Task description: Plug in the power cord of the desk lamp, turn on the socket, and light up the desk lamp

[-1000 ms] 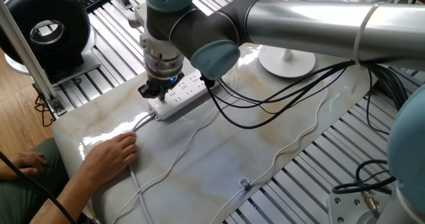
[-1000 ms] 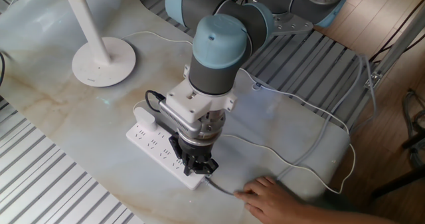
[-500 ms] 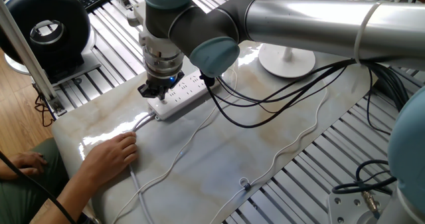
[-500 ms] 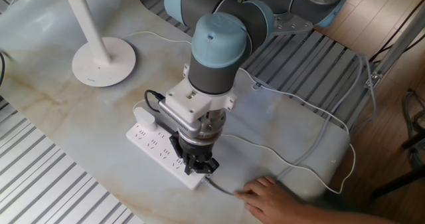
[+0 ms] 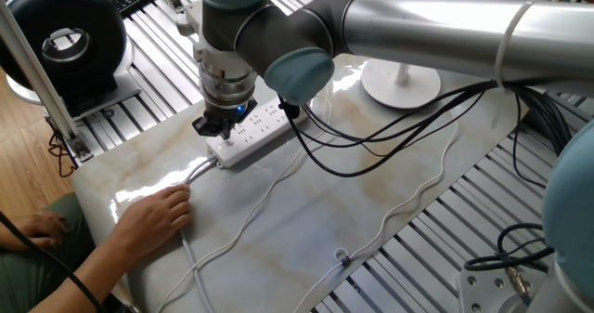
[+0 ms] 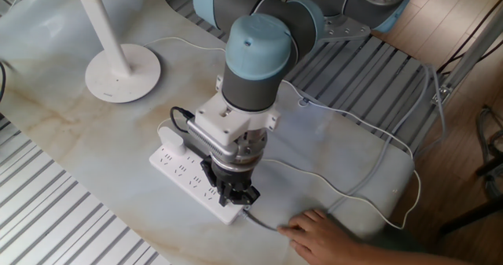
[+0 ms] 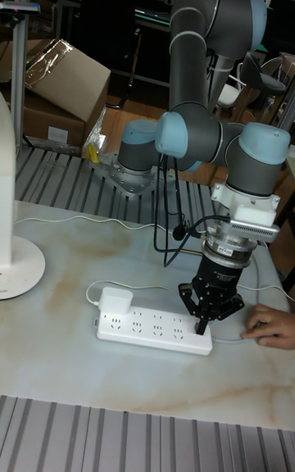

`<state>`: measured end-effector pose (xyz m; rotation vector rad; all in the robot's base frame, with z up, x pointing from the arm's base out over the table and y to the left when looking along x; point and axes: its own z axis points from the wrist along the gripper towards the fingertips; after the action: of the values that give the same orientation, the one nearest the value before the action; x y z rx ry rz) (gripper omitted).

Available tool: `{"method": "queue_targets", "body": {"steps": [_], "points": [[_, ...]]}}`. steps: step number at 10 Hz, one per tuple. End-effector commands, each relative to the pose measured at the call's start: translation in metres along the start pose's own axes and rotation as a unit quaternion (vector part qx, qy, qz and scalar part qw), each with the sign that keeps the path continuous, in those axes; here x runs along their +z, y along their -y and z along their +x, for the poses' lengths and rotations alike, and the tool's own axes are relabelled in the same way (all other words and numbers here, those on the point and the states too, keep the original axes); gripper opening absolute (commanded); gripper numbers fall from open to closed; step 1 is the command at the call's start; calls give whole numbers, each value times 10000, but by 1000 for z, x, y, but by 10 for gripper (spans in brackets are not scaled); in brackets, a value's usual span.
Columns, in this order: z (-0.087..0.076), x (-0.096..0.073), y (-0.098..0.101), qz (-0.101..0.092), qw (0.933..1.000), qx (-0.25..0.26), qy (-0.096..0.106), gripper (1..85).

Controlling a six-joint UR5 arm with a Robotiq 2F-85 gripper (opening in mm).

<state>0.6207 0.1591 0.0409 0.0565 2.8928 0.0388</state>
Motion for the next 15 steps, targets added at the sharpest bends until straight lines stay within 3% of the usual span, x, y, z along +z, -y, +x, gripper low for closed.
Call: {"method": "queue_targets", "body": {"steps": [1, 4, 7, 15], "points": [[0, -4, -3, -134, 9998, -109, -88, 10], [-3, -6, -10, -201, 9996, -177, -112, 10], [-10, -8, -15, -67, 9996, -225, -126, 10], [-10, -1, 0, -17, 9993, -376, -34, 10]]}}
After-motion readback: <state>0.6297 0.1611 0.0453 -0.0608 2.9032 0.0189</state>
